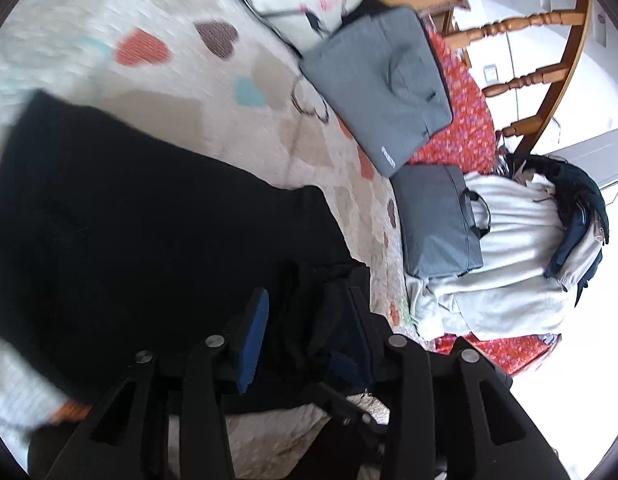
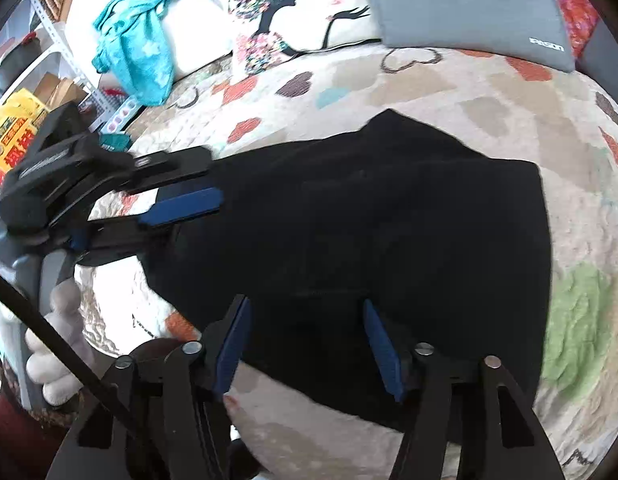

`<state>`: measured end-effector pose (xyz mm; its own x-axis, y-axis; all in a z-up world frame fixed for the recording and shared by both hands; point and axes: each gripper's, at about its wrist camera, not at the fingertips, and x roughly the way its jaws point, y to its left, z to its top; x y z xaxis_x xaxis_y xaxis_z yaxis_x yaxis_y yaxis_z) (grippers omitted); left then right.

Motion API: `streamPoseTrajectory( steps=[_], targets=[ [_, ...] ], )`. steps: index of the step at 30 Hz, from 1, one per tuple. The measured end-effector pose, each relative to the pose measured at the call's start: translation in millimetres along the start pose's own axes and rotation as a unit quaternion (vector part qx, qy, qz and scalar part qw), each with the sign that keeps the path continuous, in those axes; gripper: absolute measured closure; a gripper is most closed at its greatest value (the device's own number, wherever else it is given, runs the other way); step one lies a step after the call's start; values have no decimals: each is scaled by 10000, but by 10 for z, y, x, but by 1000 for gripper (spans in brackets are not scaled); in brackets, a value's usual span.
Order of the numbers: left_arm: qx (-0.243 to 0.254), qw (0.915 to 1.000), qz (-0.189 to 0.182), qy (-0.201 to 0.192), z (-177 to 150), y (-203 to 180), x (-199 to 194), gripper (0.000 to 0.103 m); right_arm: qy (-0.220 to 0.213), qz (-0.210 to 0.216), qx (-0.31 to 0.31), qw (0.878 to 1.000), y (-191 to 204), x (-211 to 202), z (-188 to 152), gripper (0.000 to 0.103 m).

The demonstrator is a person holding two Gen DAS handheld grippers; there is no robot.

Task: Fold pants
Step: 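Release the pants with both grippers and smooth the folded stack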

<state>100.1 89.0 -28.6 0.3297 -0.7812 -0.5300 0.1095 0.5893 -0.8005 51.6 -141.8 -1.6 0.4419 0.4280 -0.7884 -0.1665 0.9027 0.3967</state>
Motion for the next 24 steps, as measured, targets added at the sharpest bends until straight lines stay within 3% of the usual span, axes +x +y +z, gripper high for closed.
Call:
streamPoseTrajectory(
  steps=[4,9,12,16,19,21,24],
  targets=[
    [-61,9993,110,-352,-135,57,-403,58,-231,456,295,9983,-33,-351,62,38],
    [-206,9980,123,-591,-209,157,-608,57,-555,-110,690,9960,-220,-658,238,38],
    [-109,9976,228,-641,-277,133,-631,57,-374,-222,679,9967,-193,-523,292,40],
    [-50,9977,240,-627,-356,116,-674,57,-61,2,978,9952,-202,-146,298,41],
    [-9,9968,340,-727,-407,126,-774,57,231,377,1484,9879,-247,179,293,40],
    [-61,9962,373,-788,-424,180,-849,57,463,1050,2068,9716,-273,331,214,40],
    [-172,9951,415,-884,-426,275,-939,56,745,2052,2382,9463,-205,328,124,40]
  ],
)
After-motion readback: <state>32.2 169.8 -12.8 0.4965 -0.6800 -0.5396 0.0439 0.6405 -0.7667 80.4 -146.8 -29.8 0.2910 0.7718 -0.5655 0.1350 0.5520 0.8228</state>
